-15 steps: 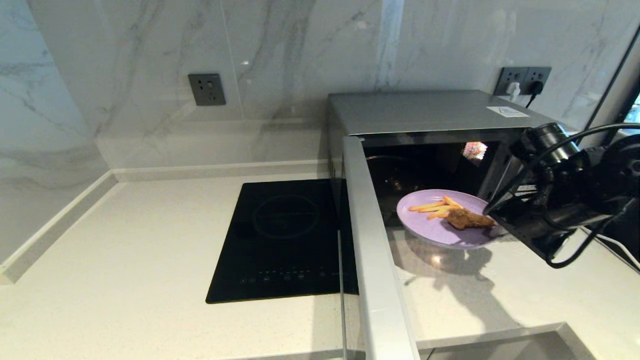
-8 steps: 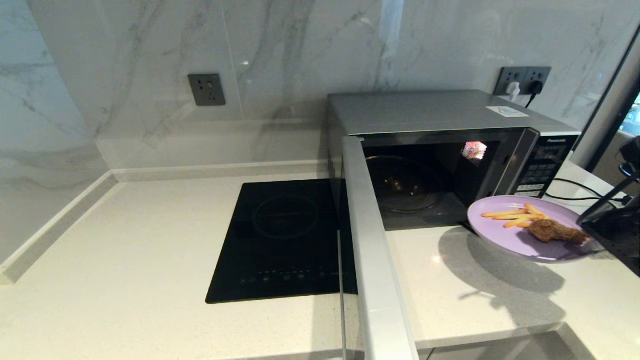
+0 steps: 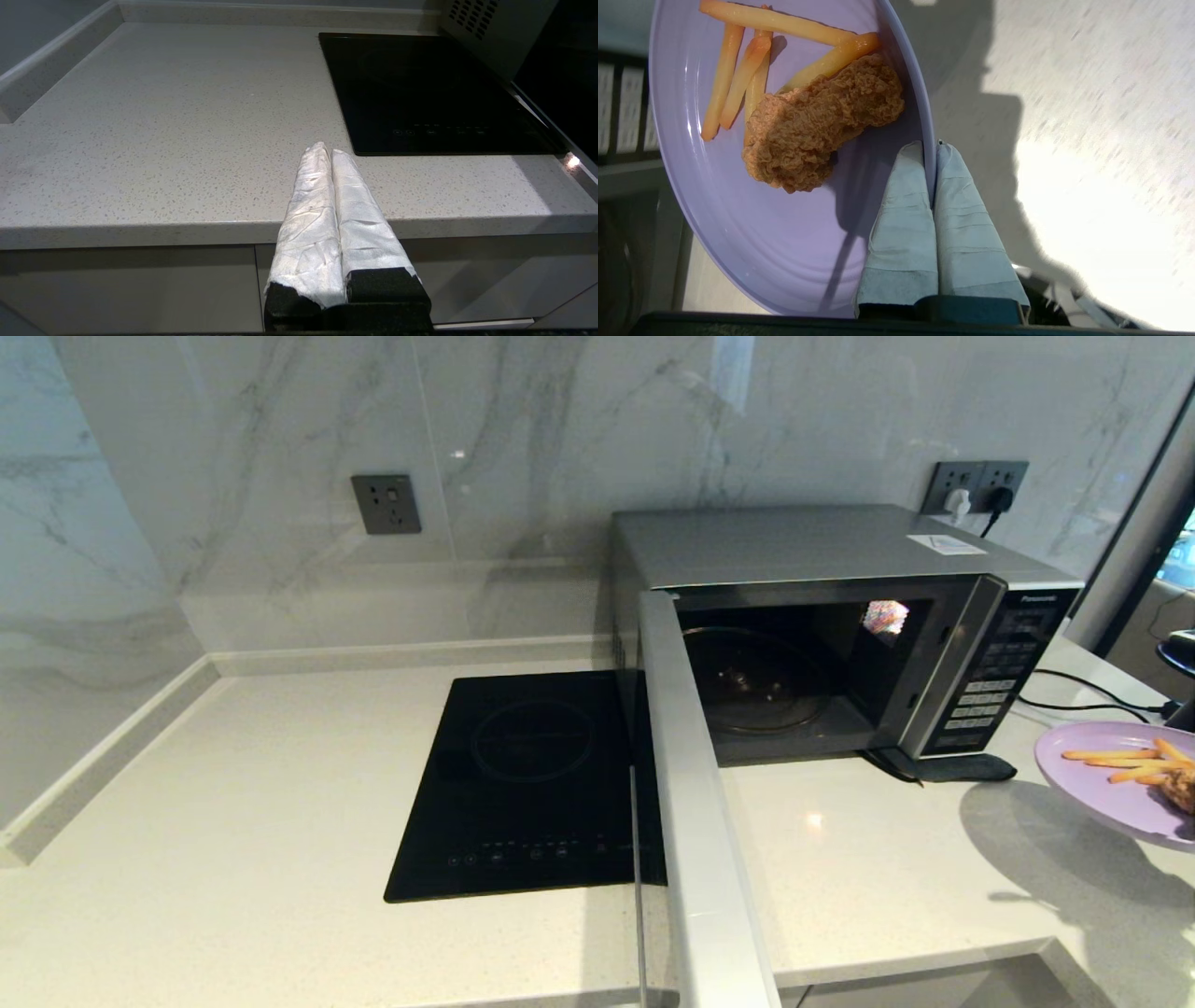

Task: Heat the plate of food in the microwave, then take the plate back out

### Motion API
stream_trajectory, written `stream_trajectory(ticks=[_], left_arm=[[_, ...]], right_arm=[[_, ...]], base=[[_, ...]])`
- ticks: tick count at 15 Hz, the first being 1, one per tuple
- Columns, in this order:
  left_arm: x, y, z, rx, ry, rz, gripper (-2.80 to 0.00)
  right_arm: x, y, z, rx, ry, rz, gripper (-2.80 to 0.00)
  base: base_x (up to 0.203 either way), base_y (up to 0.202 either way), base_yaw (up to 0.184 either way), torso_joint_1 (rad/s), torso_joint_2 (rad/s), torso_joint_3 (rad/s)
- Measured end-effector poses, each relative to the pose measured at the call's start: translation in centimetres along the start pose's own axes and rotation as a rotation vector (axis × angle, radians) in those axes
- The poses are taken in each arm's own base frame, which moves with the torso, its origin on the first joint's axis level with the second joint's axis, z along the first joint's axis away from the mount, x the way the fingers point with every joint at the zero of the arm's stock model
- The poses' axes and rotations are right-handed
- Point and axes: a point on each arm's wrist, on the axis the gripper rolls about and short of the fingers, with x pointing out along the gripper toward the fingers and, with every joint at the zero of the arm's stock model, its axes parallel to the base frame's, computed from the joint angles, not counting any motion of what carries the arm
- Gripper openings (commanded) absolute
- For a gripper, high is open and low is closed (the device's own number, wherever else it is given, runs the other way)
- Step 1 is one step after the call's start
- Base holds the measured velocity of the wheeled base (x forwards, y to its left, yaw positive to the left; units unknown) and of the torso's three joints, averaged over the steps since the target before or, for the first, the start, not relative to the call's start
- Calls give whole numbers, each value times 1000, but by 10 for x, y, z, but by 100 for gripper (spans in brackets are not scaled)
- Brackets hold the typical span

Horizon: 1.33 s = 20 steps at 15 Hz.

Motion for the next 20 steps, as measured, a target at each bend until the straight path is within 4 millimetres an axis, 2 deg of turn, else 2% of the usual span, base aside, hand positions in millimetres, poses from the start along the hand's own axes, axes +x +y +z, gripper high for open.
stream_trajectory(ticks=[2, 5, 10, 14, 17, 20], left_arm=[[0, 0, 0, 0, 0, 0, -280], [0, 0, 0, 0, 0, 0, -280], [0, 0, 0, 0, 0, 0, -280], [0, 0, 0, 0, 0, 0, -280], [0, 0, 0, 0, 0, 0, -280], [0, 0, 0, 0, 0, 0, -280]], right_arm=[[16, -14, 16, -10, 3, -13, -280], [51, -27, 33, 8, 17, -28, -280], [97, -37, 34, 17, 134, -36, -280], [126, -38, 37, 19, 135, -37, -280], [141, -40, 37, 20, 153, -47, -280], [148, -41, 35, 22, 165, -55, -280]], base=[[0, 0, 0, 0, 0, 0], [0, 0, 0, 0, 0, 0], [0, 0, 0, 0, 0, 0], [0, 0, 0, 0, 0, 0], [0, 0, 0, 0, 0, 0], [0, 0, 0, 0, 0, 0]])
